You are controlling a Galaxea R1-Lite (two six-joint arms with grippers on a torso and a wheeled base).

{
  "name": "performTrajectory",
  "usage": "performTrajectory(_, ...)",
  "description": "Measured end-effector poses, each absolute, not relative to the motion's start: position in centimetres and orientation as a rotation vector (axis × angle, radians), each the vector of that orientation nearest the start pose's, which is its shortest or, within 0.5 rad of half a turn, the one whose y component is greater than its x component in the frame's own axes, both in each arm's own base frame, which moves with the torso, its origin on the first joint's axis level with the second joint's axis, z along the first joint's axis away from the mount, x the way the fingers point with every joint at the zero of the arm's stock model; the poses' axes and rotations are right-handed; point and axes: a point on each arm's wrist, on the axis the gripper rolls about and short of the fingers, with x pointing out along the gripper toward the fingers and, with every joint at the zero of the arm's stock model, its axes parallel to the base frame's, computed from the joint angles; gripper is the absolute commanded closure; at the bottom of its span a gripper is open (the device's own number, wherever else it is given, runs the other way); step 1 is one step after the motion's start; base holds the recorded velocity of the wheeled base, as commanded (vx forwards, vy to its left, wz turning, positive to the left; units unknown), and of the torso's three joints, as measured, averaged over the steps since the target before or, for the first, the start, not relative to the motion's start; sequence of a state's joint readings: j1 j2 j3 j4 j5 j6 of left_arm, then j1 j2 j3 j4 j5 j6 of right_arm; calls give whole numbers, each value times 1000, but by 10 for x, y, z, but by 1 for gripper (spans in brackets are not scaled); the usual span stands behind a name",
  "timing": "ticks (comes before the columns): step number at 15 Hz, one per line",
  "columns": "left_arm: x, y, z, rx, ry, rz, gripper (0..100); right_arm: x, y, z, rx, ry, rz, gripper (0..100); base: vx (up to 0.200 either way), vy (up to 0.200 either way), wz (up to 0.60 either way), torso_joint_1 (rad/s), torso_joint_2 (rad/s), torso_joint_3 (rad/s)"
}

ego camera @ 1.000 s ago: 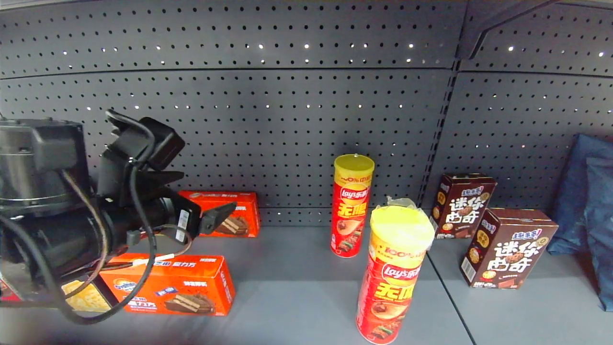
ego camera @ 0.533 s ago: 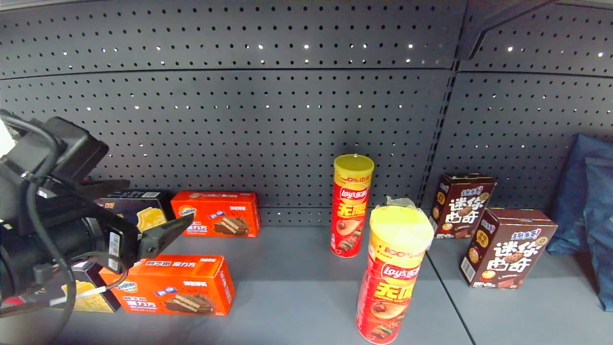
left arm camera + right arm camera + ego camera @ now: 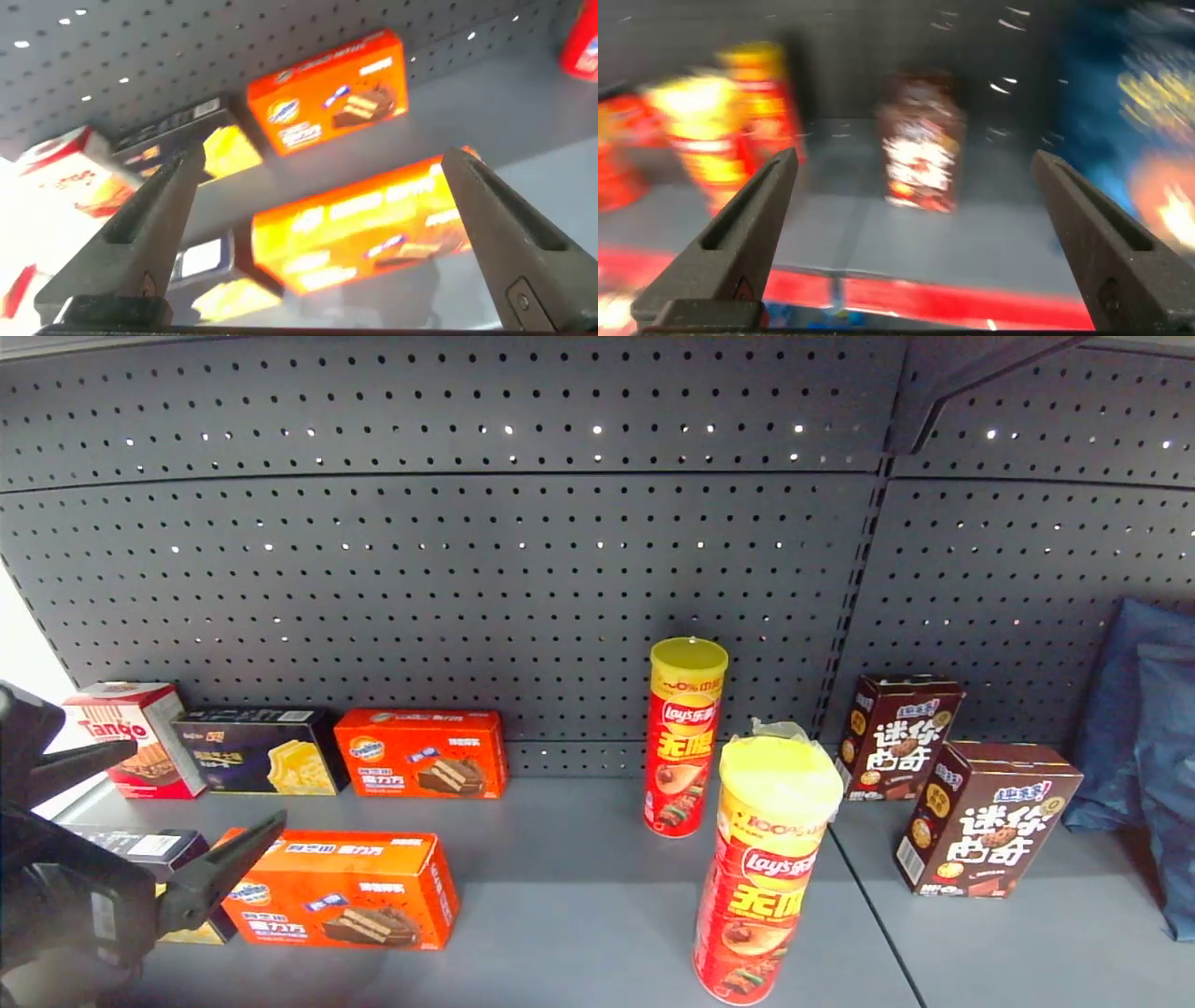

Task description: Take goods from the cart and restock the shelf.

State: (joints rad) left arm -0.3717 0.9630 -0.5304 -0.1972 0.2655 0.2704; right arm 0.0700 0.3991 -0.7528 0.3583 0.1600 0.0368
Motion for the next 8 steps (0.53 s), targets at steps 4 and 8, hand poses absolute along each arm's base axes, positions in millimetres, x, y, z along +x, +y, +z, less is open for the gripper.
performTrajectory(4, 102, -33, 215, 368, 190, -103, 0, 20, 10, 253, -69, 260, 486, 0, 0, 0, 0, 0, 0, 0)
performTrajectory(8, 94, -28, 218, 352, 163, -78, 0, 48, 21, 215, -122, 475, 535, 0, 0, 0, 0, 0, 0, 0)
